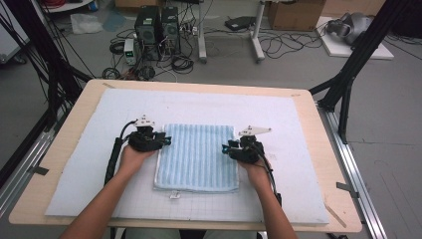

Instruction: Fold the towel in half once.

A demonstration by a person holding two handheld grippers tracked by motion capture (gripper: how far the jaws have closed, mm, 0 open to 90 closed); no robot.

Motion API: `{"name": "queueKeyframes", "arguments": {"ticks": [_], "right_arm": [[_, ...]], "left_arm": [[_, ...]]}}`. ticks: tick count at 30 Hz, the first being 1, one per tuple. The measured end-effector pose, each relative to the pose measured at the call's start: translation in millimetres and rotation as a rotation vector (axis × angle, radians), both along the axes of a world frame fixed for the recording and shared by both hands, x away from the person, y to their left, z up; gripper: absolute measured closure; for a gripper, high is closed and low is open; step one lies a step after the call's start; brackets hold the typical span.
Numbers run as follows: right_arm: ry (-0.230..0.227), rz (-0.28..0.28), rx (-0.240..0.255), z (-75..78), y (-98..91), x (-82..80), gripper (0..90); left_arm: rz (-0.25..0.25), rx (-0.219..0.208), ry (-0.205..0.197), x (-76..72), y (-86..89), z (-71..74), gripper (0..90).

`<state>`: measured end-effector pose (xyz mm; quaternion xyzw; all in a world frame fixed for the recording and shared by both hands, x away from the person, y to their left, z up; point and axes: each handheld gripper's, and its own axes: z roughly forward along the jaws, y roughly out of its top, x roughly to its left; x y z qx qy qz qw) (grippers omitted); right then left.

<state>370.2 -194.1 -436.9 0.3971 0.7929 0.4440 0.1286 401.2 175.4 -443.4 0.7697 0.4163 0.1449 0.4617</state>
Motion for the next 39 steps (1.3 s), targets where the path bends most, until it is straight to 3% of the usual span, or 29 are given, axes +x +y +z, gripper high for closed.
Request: {"name": "queueKeyframes", "arguments": {"ticks": [2, 4, 7, 9, 11, 13, 15, 18, 21, 23, 25, 28, 30, 32, 39], "right_arm": [[-0.023, -0.034, -0.044, 0.1, -0.1, 12.6, 68.6], [-0.026, -0.063, -0.043, -2.7, 0.2, 29.0, 68.4], [0.018, -0.104, -0.100, -9.7, 0.2, 45.6, 68.8], [0.029, -0.122, -0.087, -11.9, -4.5, 48.4, 70.0], [0.041, -0.142, -0.114, -10.4, -7.9, 46.6, 67.4], [0.040, -0.143, -0.092, -7.4, -13.1, 42.1, 66.7], [0.019, -0.134, -0.077, -0.3, -17.8, 35.0, 63.8], [-0.034, -0.119, -0.094, 12.9, -25.1, 24.1, 55.1], [-0.057, -0.155, -0.093, 23.6, -34.5, 13.9, 36.8], [-0.048, -0.158, -0.089, 28.4, -41.0, 6.8, 28.9], [-0.073, -0.173, -0.100, 30.5, -46.9, -2.8, 22.2], [-0.091, -0.191, -0.079, 28.8, -55.8, -14.9, 12.5], [-0.093, -0.187, -0.079, 27.6, -59.2, -17.7, 11.3], [-0.106, -0.173, -0.109, 29.8, -59.9, -18.3, 11.1], [-0.103, -0.149, -0.102, 28.5, -59.1, -16.1, 11.0]], "left_arm": [[0.039, -0.009, 0.016, 9.7, 2.0, -1.0, 64.7], [0.054, -0.005, 0.041, 16.8, 2.8, -3.9, 68.1], [0.057, 0.017, 0.058, 19.6, 2.8, -8.3, 70.1], [0.052, 0.021, 0.058, 19.3, 3.5, -8.3, 69.1], [0.056, 0.017, 0.070, 19.2, 5.0, -8.6, 67.0], [0.061, 0.004, 0.079, 18.3, 9.0, -6.6, 62.9], [0.049, -0.038, 0.047, 14.6, 14.4, -2.9, 57.7], [0.019, -0.093, -0.026, 4.2, 22.0, 4.0, 53.2], [-0.002, -0.139, -0.075, -5.8, 27.9, 11.0, 42.8], [0.001, -0.177, -0.112, -13.7, 32.3, 15.0, 37.1], [0.012, -0.210, -0.132, -20.1, 37.4, 17.3, 29.5], [0.032, -0.215, -0.152, -25.6, 43.0, 20.6, 17.2], [0.033, -0.224, -0.172, -28.7, 45.7, 23.8, 17.4], [0.032, -0.227, -0.182, -31.0, 47.5, 26.6, 17.4], [0.035, -0.228, -0.195, -36.7, 49.0, 27.4, 17.4]]}}
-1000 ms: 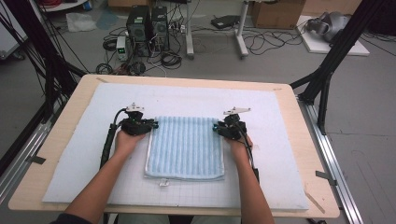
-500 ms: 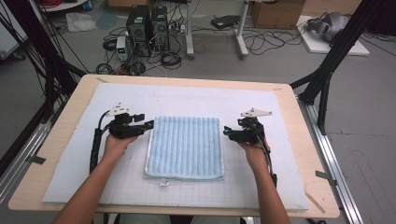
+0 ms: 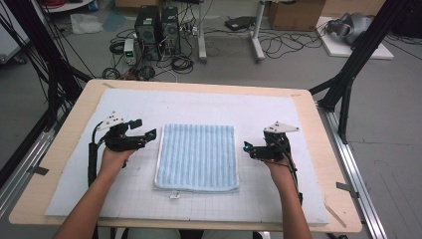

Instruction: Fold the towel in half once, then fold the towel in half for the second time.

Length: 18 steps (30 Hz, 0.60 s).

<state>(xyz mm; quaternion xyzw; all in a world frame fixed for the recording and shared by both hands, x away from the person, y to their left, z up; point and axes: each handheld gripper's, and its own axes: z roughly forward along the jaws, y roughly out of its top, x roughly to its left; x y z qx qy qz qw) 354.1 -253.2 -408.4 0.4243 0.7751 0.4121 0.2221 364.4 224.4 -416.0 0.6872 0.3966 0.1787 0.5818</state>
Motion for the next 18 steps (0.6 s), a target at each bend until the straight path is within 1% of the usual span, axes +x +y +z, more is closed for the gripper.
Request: {"name": "queueKeyframes", "arguments": {"ticks": [3, 4, 6, 7, 8, 9, 10, 11, 12, 14, 15, 16, 18], "right_arm": [[-0.012, 0.003, 0.006, 1.4, 0.3, -1.1, 10.9], [-0.019, 0.005, 0.009, 1.9, 0.0, -1.2, 10.9], [-0.024, 0.003, 0.015, 2.4, -0.5, -1.5, 10.9], [-0.020, 0.001, 0.018, 2.3, -1.0, -1.5, 10.9], [-0.020, 0.004, 0.018, 2.1, -1.3, -1.1, 10.9], [-0.015, -0.001, 0.025, 2.1, -1.3, -1.1, 10.9], [-0.014, -0.003, 0.025, 2.0, -1.4, -1.1, 10.9], [-0.014, -0.001, 0.026, 2.1, -1.2, -1.2, 10.9], [-0.018, 0.002, 0.023, 2.3, -1.1, -1.3, 10.9], [-0.019, 0.003, 0.024, 2.5, -1.0, -1.6, 10.9], [-0.021, 0.001, 0.023, 2.4, -1.2, -1.4, 10.9], [-0.019, 0.000, 0.023, 2.1, -1.2, -1.3, 10.9], [-0.013, -0.001, 0.024, 1.7, -1.7, -1.0, 10.9]], "left_arm": [[0.002, 0.010, 0.009, -0.8, 0.4, -2.2, 17.4], [0.004, 0.006, 0.011, -1.1, 0.2, -2.8, 17.4], [0.001, 0.008, 0.018, -1.3, 0.6, -3.8, 17.4], [0.002, 0.011, 0.019, -1.4, 0.8, -4.0, 17.4], [0.006, 0.004, 0.021, -1.7, 0.6, -4.0, 17.4], [0.008, 0.010, 0.020, -1.8, 0.9, -3.8, 17.4], [0.015, 0.027, 0.018, -2.0, 1.6, -3.5, 17.4], [0.022, 0.028, 0.019, -1.8, 2.3, -3.6, 17.4], [0.025, 0.019, 0.024, -1.1, 3.6, -3.9, 17.4], [0.033, 0.019, 0.026, 0.8, 5.0, -4.0, 17.4], [0.035, 0.011, 0.029, 2.3, 5.5, -4.2, 17.4], [0.034, 0.008, 0.037, 4.2, 5.9, -4.1, 17.4], [0.029, 0.027, 0.052, 8.7, 6.3, -2.9, 17.4]]}}
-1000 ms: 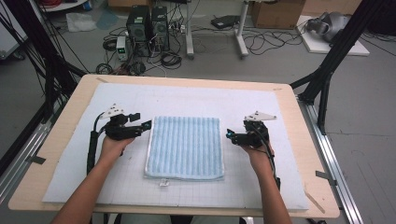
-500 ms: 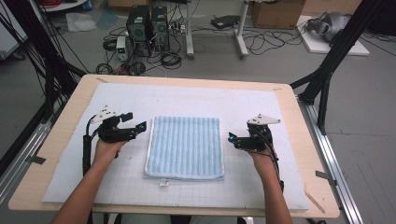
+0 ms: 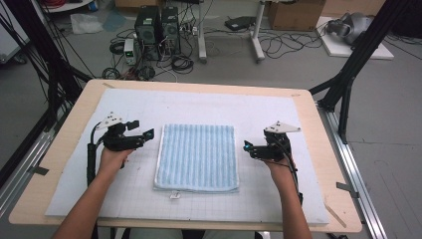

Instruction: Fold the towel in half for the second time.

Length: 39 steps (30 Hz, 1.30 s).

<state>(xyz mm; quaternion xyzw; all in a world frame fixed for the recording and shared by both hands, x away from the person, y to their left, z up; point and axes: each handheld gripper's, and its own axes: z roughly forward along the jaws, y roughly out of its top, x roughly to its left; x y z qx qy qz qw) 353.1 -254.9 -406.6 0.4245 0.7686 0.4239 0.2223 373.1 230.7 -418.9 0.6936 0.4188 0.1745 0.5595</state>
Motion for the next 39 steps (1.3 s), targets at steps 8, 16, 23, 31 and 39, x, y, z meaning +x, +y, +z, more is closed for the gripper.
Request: {"name": "queueKeyframes", "arguments": {"ticks": [8, 16, 23, 31, 39], "right_arm": [[0.003, 0.010, 0.002, -1.9, 1.5, -1.3, 10.9], [0.008, 0.017, 0.010, -2.5, 0.7, -0.9, 10.9], [0.023, 0.019, 0.015, -6.5, -1.0, 0.6, 10.9], [0.034, 0.018, 0.016, -8.0, -1.9, 0.2, 10.9], [0.041, 0.015, 0.017, -9.5, -3.4, -0.1, 10.9]], "left_arm": [[-0.004, 0.027, 0.025, 20.8, -1.9, 9.1, 17.4], [0.050, 0.101, 0.084, 46.6, -8.3, -5.0, 24.4], [-0.001, 0.136, 0.128, 64.6, -20.0, -13.4, 31.7], [-0.018, 0.221, 0.184, 79.3, -39.7, -22.1, 43.1], [-0.046, 0.266, 0.186, 81.0, -48.1, -30.8, 50.2]]}}
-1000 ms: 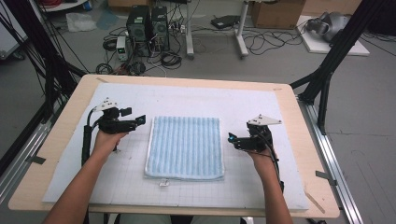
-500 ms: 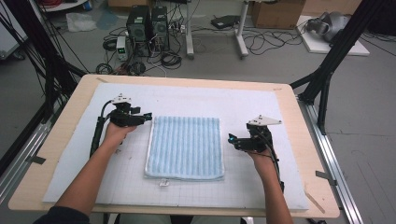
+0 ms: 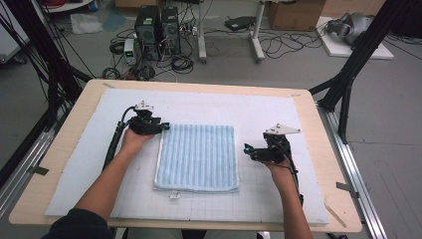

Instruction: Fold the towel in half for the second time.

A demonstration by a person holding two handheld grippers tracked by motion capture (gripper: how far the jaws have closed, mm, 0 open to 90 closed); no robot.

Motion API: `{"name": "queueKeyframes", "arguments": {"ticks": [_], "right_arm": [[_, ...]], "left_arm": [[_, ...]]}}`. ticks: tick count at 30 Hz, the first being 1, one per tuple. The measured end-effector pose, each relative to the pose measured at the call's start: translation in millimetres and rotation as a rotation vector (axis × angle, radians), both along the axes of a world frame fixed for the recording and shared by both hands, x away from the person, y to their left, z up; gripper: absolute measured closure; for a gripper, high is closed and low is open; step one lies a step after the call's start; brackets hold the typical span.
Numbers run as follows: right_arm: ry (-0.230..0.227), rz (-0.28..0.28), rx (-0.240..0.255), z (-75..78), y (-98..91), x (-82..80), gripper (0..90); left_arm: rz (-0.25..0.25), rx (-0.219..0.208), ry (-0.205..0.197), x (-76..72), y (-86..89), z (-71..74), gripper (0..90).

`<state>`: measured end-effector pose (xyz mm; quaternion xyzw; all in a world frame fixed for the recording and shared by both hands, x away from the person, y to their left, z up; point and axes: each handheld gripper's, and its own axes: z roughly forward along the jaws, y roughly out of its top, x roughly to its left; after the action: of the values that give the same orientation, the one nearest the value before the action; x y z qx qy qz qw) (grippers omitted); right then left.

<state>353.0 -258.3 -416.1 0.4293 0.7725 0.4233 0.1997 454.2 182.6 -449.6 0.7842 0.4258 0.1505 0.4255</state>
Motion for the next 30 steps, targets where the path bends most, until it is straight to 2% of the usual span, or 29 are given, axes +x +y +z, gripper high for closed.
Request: {"name": "queueKeyframes", "arguments": {"ticks": [1, 5, 9, 10, 12, 13, 19, 24, 28, 30], "right_arm": [[0.000, 0.000, -0.001, 0.0, 0.1, 0.0, 10.9], [0.004, 0.000, -0.008, -0.9, 0.7, 0.4, 10.9], [0.012, -0.001, -0.016, -2.9, 1.4, 1.1, 10.9], [0.014, -0.001, -0.015, -3.2, 1.6, 1.0, 10.9], [0.016, 0.000, -0.016, -3.6, 2.2, 1.1, 10.9], [0.013, 0.003, -0.016, -3.8, 2.4, 1.3, 10.9], [0.019, 0.018, -0.007, -4.5, 5.1, 1.3, 10.9], [0.028, 0.030, 0.021, -6.5, 9.4, 4.1, 10.9], [0.045, 0.031, 0.056, -7.5, 13.0, 9.6, 10.9], [0.063, 0.045, 0.037, -9.4, 16.2, 14.8, 10.9]], "left_arm": [[0.002, 0.016, 0.006, -0.3, -1.5, -1.1, 51.8], [-0.006, 0.037, -0.009, -1.7, -4.4, -0.7, 59.1], [-0.058, 0.026, -0.013, -3.0, -6.5, -1.5, 74.0], [-0.065, 0.021, -0.015, -3.4, -7.3, -1.8, 81.2], [-0.077, 0.030, -0.018, -3.6, -7.0, -1.7, 83.9], [-0.070, 0.016, -0.015, -3.5, -7.2, -2.1, 84.2], [-0.069, -0.007, -0.004, -2.6, -4.9, -2.7, 85.4], [-0.066, -0.053, 0.010, -1.6, -0.5, -3.2, 85.8], [-0.070, -0.072, 0.013, -1.3, 1.2, -3.3, 85.9], [-0.079, -0.089, 0.014, -1.2, 2.7, -3.5, 85.8]]}}
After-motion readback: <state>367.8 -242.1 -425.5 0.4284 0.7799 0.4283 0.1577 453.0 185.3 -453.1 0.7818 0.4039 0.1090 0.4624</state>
